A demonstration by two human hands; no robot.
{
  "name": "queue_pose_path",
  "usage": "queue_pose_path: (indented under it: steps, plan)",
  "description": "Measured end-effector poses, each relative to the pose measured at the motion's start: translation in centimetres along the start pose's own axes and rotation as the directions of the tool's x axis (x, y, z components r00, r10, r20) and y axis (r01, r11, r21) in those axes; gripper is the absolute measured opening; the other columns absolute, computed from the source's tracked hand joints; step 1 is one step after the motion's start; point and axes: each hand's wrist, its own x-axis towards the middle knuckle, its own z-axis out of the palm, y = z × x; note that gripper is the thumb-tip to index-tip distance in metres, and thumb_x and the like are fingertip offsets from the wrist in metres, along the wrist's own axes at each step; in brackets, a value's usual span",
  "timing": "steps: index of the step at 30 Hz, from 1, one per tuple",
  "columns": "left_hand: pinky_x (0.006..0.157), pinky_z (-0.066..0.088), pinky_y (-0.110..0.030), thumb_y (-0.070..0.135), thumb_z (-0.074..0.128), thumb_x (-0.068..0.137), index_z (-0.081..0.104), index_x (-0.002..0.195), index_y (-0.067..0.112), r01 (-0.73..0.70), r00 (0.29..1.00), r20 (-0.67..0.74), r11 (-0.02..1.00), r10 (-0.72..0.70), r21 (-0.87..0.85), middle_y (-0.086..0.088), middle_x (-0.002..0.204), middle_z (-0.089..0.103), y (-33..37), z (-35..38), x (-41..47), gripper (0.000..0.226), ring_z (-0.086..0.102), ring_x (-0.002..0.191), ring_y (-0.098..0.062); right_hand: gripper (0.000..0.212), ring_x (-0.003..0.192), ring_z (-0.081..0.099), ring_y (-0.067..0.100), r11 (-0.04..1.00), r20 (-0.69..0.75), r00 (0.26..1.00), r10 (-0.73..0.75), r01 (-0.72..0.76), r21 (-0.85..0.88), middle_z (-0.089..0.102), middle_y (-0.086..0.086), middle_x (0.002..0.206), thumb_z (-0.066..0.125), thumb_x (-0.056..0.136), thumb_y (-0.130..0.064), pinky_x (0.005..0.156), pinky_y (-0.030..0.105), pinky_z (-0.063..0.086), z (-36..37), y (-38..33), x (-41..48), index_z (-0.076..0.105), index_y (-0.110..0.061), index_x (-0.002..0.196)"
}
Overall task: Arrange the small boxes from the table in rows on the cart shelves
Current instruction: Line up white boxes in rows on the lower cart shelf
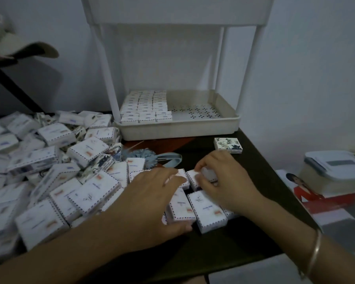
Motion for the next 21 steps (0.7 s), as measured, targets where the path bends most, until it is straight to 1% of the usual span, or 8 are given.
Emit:
queue_pose_path:
  steps: [4, 8, 11, 12, 14, 17, 19, 21]
  plan:
    - [0.110, 0.020, -0.027, 0.081, 0.035, 0.075, 0.024, 0.147, 0.033, 0.060, 0.996, -0.073, 0.996, -0.055, 0.067, 0.011, 0.150, 0.023, -0.3, 0.8, 0.5, 0.087, 0.022, 0.136, -0.010, 0.020, 0.103, 0.043, 0.004, 0.998, -0.059, 0.998, 0.009, -0.012, -0.058, 0.051, -0.015, 0.109, 0.055, 0.092, -0.039, 0.083, 0.022, 0.041, 0.4, 0.2, 0.9, 0.059, -0.031, 0.109]
    - [0.097, 0.030, -0.026, 0.085, 0.024, 0.068, 0.041, 0.137, 0.031, 0.110, 0.990, -0.105, 0.983, -0.095, 0.146, 0.012, 0.130, 0.040, -0.2, 0.6, 0.9, 0.089, 0.036, 0.118, -0.010, 0.019, 0.103, 0.046, 0.005, 0.999, -0.099, 0.995, 0.021, -0.024, -0.028, 0.051, -0.013, 0.109, 0.055, 0.093, -0.036, 0.082, 0.023, 0.042, 0.4, 0.5, 1.5, 0.059, -0.028, 0.110]
    - [0.098, 0.029, -0.026, 0.081, 0.046, 0.074, 0.036, 0.137, 0.034, 0.133, 0.990, -0.069, 0.985, -0.125, 0.115, 0.013, 0.131, 0.039, 0.0, 0.4, 1.1, 0.080, 0.033, 0.119, -0.009, 0.013, 0.098, 0.047, 0.002, 1.000, -0.112, 0.994, -0.003, 0.003, -0.004, 0.050, -0.015, 0.104, 0.055, 0.093, -0.035, 0.081, 0.022, 0.042, -0.5, 0.3, 1.2, 0.058, -0.032, 0.105]
    - [0.099, 0.030, -0.026, 0.079, 0.052, 0.073, 0.033, 0.139, 0.034, 0.141, 0.989, -0.062, 0.985, -0.135, 0.097, 0.013, 0.132, 0.037, 0.0, 0.3, 1.2, 0.083, 0.032, 0.119, -0.009, 0.012, 0.095, 0.048, 0.001, 1.000, -0.065, 0.997, -0.030, 0.030, 0.002, 0.051, -0.017, 0.102, 0.055, 0.093, -0.035, 0.081, 0.023, 0.044, -1.2, 0.1, 1.1, 0.057, -0.034, 0.104]
    - [0.098, 0.030, -0.024, 0.077, 0.058, 0.070, 0.027, 0.143, 0.033, 0.142, 0.988, -0.076, 0.987, -0.136, 0.073, 0.013, 0.130, 0.034, -0.2, -0.1, 1.4, 0.090, 0.029, 0.118, -0.008, 0.014, 0.094, 0.050, -0.001, 0.995, 0.158, 0.983, -0.089, 0.082, 0.051, 0.054, -0.018, 0.102, 0.057, 0.091, -0.038, 0.084, 0.027, 0.049, -2.9, -0.5, 0.8, 0.056, -0.040, 0.105]
    - [0.090, 0.034, -0.025, 0.072, 0.065, 0.067, 0.037, 0.140, 0.034, 0.091, 0.980, -0.181, 0.995, -0.082, 0.043, 0.013, 0.120, 0.034, -0.3, -0.8, 1.5, 0.087, 0.029, 0.111, -0.007, 0.040, 0.112, 0.040, -0.001, 0.992, 0.514, 0.852, -0.103, 0.125, -0.008, 0.049, -0.020, 0.122, 0.061, 0.085, -0.052, 0.099, 0.027, 0.039, -5.3, -1.4, 0.3, 0.051, -0.043, 0.122]
    - [0.087, 0.037, -0.027, 0.065, 0.074, 0.064, 0.045, 0.135, 0.034, 0.055, 0.967, -0.248, 0.998, -0.050, 0.013, 0.011, 0.120, 0.036, -0.3, -1.2, 1.6, 0.083, 0.030, 0.112, -0.007, 0.062, 0.122, 0.029, 0.004, 0.984, 0.622, 0.781, -0.058, 0.150, -0.097, 0.037, -0.018, 0.135, 0.064, 0.081, -0.058, 0.102, 0.026, 0.029, -6.0, -1.8, 0.1, 0.039, -0.043, 0.136]
    - [0.088, 0.039, -0.029, 0.054, 0.080, 0.062, 0.045, 0.131, 0.031, 0.021, 0.957, -0.289, 1.000, -0.027, -0.023, 0.009, 0.126, 0.037, -0.4, -1.4, 2.0, 0.081, 0.031, 0.117, -0.008, 0.077, 0.125, 0.023, 0.008, 0.971, 0.651, 0.757, -0.055, 0.193, -0.143, 0.030, -0.016, 0.143, 0.064, 0.079, -0.061, 0.102, 0.027, 0.026, -5.7, -2.0, 0.1, 0.028, -0.042, 0.144]
